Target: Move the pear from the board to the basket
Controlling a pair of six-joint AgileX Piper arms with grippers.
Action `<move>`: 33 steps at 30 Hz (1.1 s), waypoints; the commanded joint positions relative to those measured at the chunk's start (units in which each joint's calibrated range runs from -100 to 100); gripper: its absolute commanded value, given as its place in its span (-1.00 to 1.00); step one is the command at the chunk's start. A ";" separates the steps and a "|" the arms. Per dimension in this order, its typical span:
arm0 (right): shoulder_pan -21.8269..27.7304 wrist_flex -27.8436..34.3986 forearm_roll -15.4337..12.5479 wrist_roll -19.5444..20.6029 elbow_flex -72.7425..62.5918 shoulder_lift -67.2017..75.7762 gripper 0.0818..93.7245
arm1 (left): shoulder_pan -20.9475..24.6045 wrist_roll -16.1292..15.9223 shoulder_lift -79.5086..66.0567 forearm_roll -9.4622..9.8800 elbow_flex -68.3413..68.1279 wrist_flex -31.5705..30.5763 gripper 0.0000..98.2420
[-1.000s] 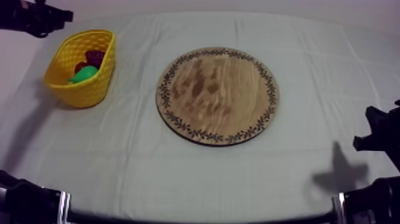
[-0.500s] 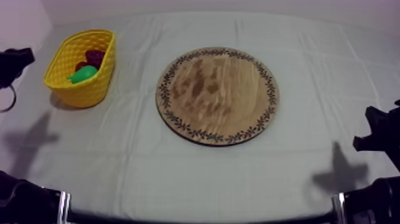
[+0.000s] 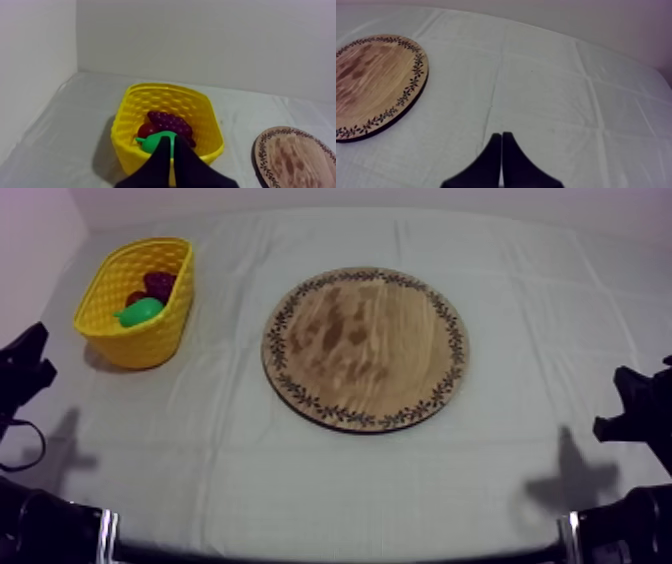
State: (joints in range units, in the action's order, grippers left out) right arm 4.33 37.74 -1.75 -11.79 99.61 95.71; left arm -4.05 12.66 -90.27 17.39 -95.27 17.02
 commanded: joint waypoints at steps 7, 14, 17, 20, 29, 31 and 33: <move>0.04 0.00 0.02 0.00 0.05 0.05 -0.99 | 1.48 -6.13 -5.98 -6.54 -4.23 0.63 -1.00; -0.02 0.00 0.02 0.00 0.05 0.05 -0.99 | 1.64 -8.92 -9.13 -10.26 -4.67 5.24 -1.00; -0.03 0.00 0.02 0.00 0.05 0.05 -0.99 | 1.57 -11.19 -9.46 -12.66 -4.71 9.49 -1.00; -0.04 0.00 0.02 0.00 0.05 0.05 -0.99 | 1.51 -12.26 -9.58 -14.21 -4.72 12.86 -1.00; -0.04 0.00 0.02 0.00 0.05 0.05 -0.99 | 1.28 -12.96 -9.71 -15.09 -4.67 15.56 -1.00; -0.04 0.00 0.02 0.00 0.05 0.05 -0.99 | 1.27 -12.98 -9.72 -15.06 -4.64 15.64 -1.00; -0.04 0.00 0.02 0.00 0.05 0.05 -0.99 | 1.27 -13.08 -9.73 -15.04 -4.63 15.68 -1.00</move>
State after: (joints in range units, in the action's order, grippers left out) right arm 4.29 37.74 -1.75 -11.79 99.61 95.71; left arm -2.75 -0.31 -100.00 2.31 -99.91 32.65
